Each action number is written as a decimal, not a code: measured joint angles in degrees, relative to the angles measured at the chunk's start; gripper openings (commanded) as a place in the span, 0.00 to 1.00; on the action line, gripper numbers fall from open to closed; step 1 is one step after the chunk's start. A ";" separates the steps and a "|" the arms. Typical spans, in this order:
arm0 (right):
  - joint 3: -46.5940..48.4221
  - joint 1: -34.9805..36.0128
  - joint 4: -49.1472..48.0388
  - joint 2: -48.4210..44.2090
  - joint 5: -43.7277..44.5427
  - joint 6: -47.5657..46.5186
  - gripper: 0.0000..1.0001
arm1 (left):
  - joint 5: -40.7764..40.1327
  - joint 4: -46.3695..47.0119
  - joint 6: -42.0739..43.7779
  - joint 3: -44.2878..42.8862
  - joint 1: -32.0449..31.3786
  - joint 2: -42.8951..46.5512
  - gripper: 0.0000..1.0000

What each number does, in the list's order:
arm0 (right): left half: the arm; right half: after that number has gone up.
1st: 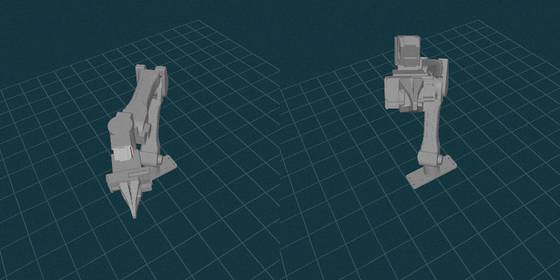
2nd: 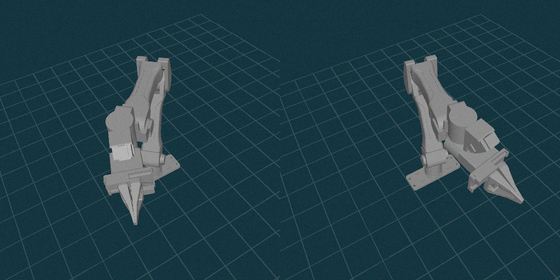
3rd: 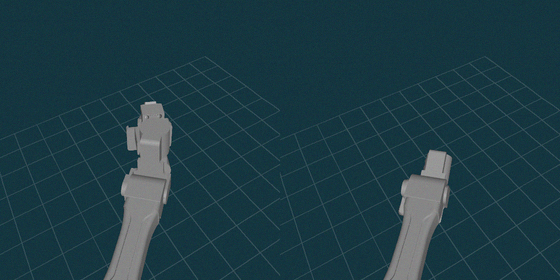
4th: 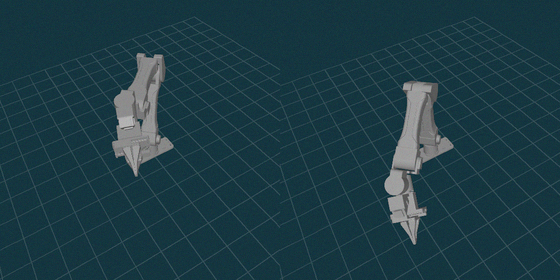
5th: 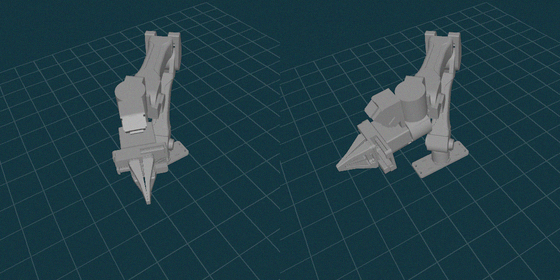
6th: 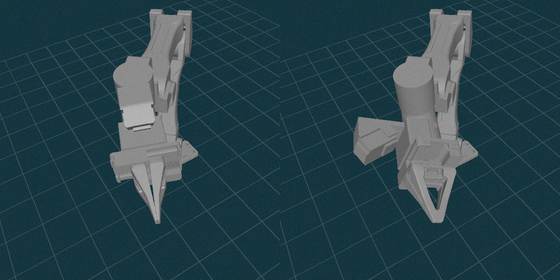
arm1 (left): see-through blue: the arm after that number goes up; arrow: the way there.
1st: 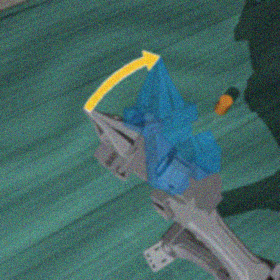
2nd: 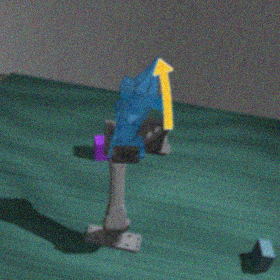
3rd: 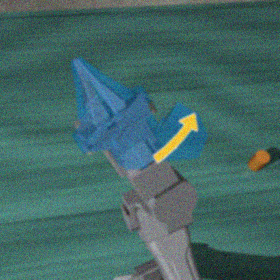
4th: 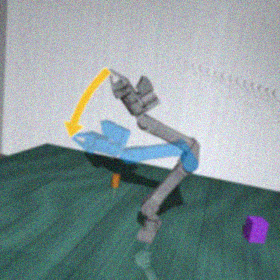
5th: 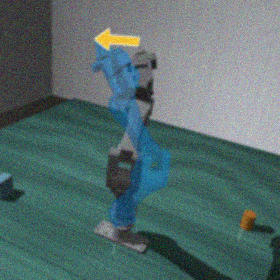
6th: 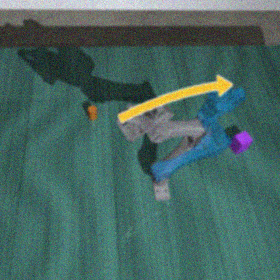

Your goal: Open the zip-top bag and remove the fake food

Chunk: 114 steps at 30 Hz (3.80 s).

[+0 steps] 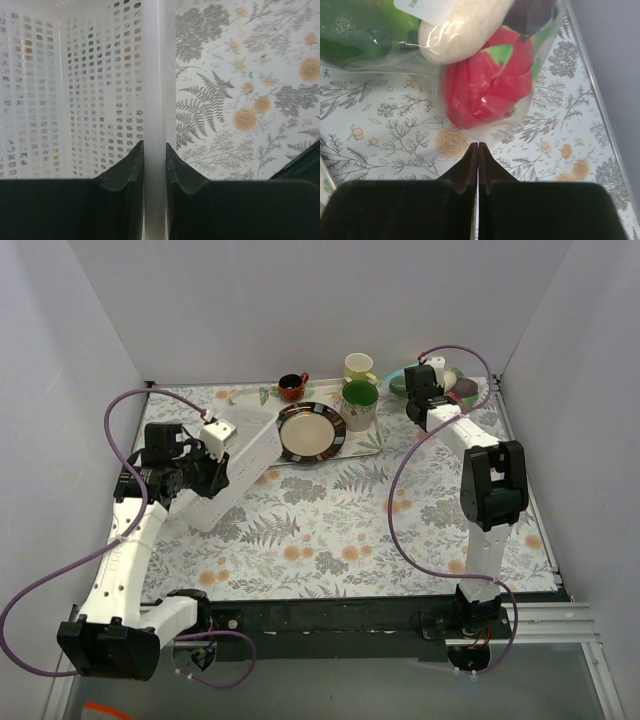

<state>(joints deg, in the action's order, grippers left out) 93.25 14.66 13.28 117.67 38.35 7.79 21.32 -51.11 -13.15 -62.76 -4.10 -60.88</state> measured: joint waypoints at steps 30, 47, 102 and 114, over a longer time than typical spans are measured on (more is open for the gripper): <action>27.12 -3.15 8.72 9.25 -5.99 5.33 0.62 | 7.78 4.50 11.72 13.55 -33.57 -3.43 0.03; 20.90 4.22 -2.38 14.47 -7.82 -6.91 0.77 | 3.91 11.28 12.59 15.91 -37.27 -7.93 0.11; -3.04 -7.23 -3.98 6.88 -11.45 8.57 0.01 | -8.74 4.94 13.16 2.01 -15.10 -0.70 0.98; -38.14 -7.17 2.56 -28.83 -0.48 25.66 0.02 | -7.39 11.23 16.81 12.76 -4.96 -4.33 0.98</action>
<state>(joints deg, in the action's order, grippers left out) 55.11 7.49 15.84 88.84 37.87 33.45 13.93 -39.88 3.66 -50.00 -9.06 -65.21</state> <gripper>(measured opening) 0.024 0.981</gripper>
